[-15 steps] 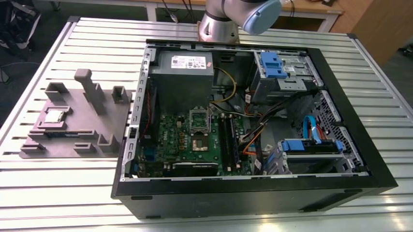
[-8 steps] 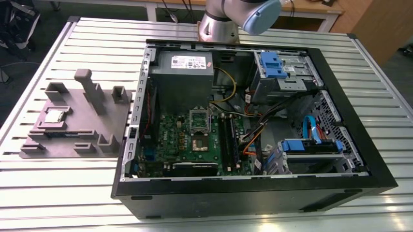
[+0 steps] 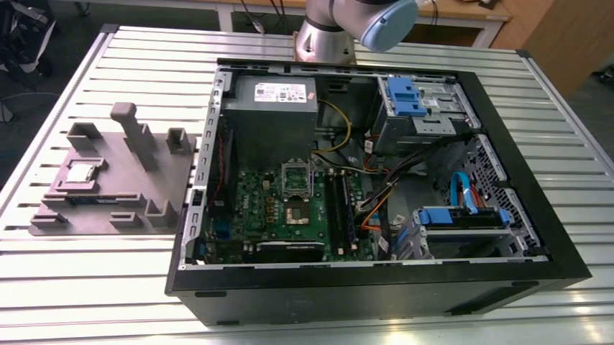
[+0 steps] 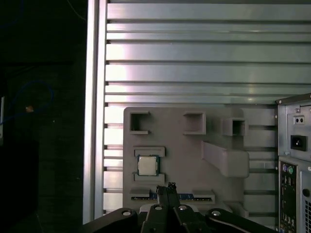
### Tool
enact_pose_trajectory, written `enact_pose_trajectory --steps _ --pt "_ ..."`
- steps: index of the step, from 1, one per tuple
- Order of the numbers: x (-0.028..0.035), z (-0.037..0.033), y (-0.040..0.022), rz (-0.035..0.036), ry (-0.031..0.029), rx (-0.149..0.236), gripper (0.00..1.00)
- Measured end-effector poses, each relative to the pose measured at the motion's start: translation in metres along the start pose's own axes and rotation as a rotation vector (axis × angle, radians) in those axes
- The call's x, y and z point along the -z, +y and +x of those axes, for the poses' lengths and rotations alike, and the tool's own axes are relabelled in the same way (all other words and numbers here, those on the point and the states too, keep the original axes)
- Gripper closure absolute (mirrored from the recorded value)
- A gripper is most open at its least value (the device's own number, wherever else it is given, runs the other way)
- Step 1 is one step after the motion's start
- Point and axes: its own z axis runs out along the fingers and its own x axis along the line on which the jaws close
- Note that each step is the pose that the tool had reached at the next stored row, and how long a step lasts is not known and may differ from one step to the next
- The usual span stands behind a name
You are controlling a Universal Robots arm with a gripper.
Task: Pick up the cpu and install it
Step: 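Reach for the cpu, then pick up the cpu and move it towards the insertion slot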
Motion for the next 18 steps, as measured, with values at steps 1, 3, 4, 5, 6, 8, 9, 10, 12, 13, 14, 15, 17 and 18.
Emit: enact_pose_trajectory --steps 1,3,4,5,6,8,9,10,12,13,14,15,17,18 --pt "-0.0001 0.0017 0.0000 0.0000 0.0000 0.000 0.90" --pt "-0.0003 0.0052 -0.0001 0.0000 0.0000 0.000 0.90" --pt "-0.0005 0.0071 -0.0001 0.0000 -0.0001 0.000 0.90" --pt "-0.0007 0.0090 -0.0001 0.0000 -0.0001 0.000 0.90" --pt "-0.0008 0.0111 -0.0001 0.0000 -0.0001 0.000 0.90" --pt "-0.0010 0.0153 -0.0001 0.0000 0.0000 0.000 0.90" --pt "-0.0011 0.0173 -0.0002 0.0000 0.0000 0.000 0.90" --pt "-0.0013 0.0195 -0.0002 0.0000 0.0000 0.000 0.90" --pt "-0.0017 0.0262 -0.0003 0.0000 0.0000 0.000 0.90" --pt "-0.0017 0.0263 -0.0002 0.0000 0.0000 0.000 0.90" --pt "-0.0018 0.0265 -0.0002 0.0000 0.0000 0.000 0.90" --pt "-0.0018 0.0267 -0.0002 0.0000 0.0000 0.000 0.90" --pt "-0.0018 0.0267 -0.0002 0.0000 0.0000 0.000 0.90" --pt "-0.0017 0.0267 -0.0002 0.0000 0.0000 0.000 0.90"
